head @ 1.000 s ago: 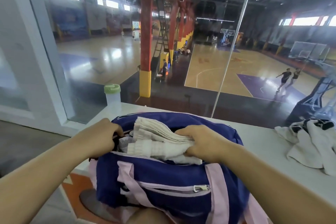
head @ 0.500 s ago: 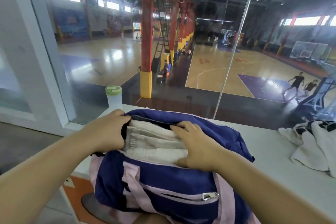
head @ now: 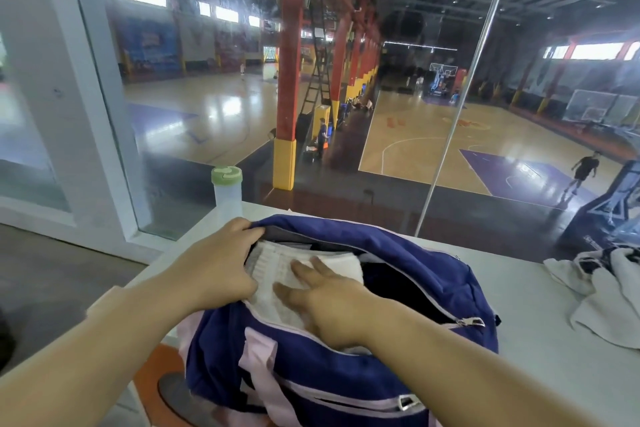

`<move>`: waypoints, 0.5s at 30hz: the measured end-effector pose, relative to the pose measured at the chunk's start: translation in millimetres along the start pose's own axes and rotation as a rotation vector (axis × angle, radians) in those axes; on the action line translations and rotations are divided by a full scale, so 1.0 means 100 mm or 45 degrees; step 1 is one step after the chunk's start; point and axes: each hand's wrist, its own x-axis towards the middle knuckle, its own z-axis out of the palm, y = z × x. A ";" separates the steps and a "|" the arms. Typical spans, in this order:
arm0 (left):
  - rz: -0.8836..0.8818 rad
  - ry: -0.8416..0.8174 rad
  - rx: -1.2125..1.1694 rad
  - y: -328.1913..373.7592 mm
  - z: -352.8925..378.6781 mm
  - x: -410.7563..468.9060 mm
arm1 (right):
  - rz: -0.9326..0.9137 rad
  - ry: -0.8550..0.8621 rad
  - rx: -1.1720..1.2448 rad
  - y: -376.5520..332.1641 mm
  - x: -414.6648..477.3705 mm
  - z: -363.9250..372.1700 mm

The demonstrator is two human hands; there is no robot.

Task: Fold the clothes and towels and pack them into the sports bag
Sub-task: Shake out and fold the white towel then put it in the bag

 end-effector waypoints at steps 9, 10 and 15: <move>-0.019 0.057 0.054 0.06 0.01 0.05 | 0.045 -0.062 0.073 0.03 0.16 0.04; -0.018 0.087 0.096 0.07 0.02 0.05 | 0.036 -0.043 0.082 0.04 0.13 0.02; 0.095 0.270 0.193 0.26 0.04 0.02 | 0.013 0.126 0.184 0.19 -0.28 -0.19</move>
